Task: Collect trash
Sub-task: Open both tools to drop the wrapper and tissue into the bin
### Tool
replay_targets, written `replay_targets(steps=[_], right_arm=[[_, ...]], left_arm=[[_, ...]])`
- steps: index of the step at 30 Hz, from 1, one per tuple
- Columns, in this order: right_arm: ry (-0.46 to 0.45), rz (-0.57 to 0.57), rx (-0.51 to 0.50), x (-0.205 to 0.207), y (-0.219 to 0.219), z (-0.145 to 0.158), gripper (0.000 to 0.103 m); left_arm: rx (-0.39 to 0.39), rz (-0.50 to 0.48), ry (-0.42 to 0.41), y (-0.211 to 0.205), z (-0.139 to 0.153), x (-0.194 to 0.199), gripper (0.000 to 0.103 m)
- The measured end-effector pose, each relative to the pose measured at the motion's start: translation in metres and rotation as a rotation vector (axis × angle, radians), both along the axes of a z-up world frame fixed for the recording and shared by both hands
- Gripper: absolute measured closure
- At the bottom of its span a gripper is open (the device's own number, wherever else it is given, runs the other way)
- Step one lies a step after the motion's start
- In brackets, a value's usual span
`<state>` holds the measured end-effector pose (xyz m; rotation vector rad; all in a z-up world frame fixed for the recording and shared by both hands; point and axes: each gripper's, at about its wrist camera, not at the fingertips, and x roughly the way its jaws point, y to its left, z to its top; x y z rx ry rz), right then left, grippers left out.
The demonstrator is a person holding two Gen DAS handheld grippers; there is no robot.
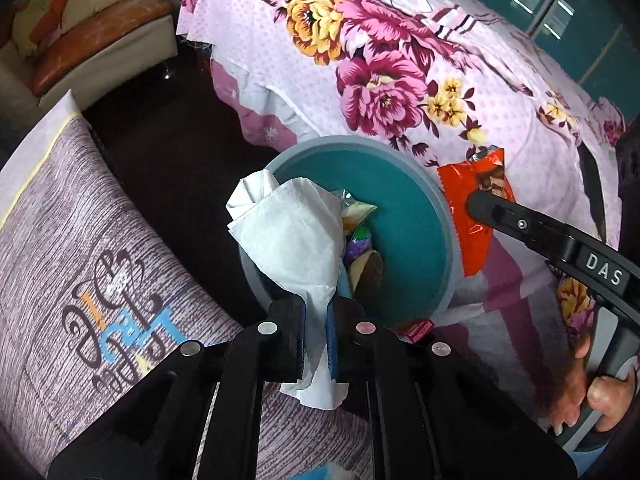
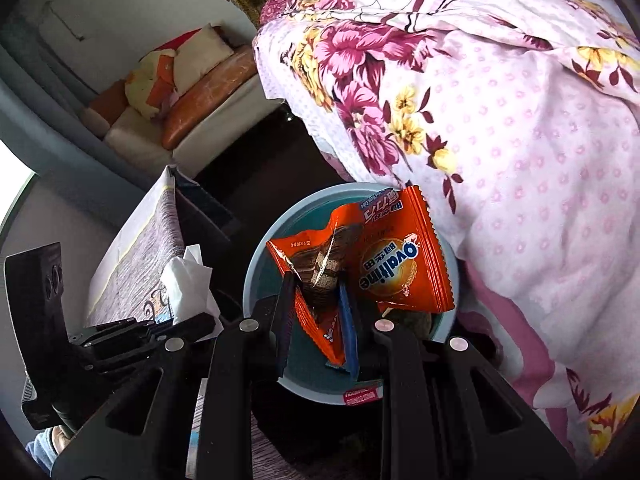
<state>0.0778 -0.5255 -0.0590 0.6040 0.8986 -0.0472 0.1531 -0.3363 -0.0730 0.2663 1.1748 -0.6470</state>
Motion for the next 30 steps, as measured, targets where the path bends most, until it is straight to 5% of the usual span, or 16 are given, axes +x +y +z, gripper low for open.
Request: replay_targets(steps=[9, 13, 19, 30], right_arm=[[0.013, -0.022, -0.008, 0.001, -0.008, 0.0, 0.082], [0.02, -0.023, -0.013, 0.003, -0.009, 0.0, 0.082], [0.024, -0.023, -0.016, 0.006, -0.008, 0.0, 0.082], [0.051, 0.02, -0.028, 0.024, 0.01, -0.001, 0.08]], left_arm=[[-0.005, 0.004, 0.013, -0.013, -0.005, 0.012, 0.085], [-0.02, 0.016, 0.006, -0.01, -0.005, 0.012, 0.048], [-0.028, 0.027, -0.037, -0.008, 0.002, 0.012, 0.016], [-0.035, 0.076, 0.002, 0.025, 0.001, 0.008, 0.012]])
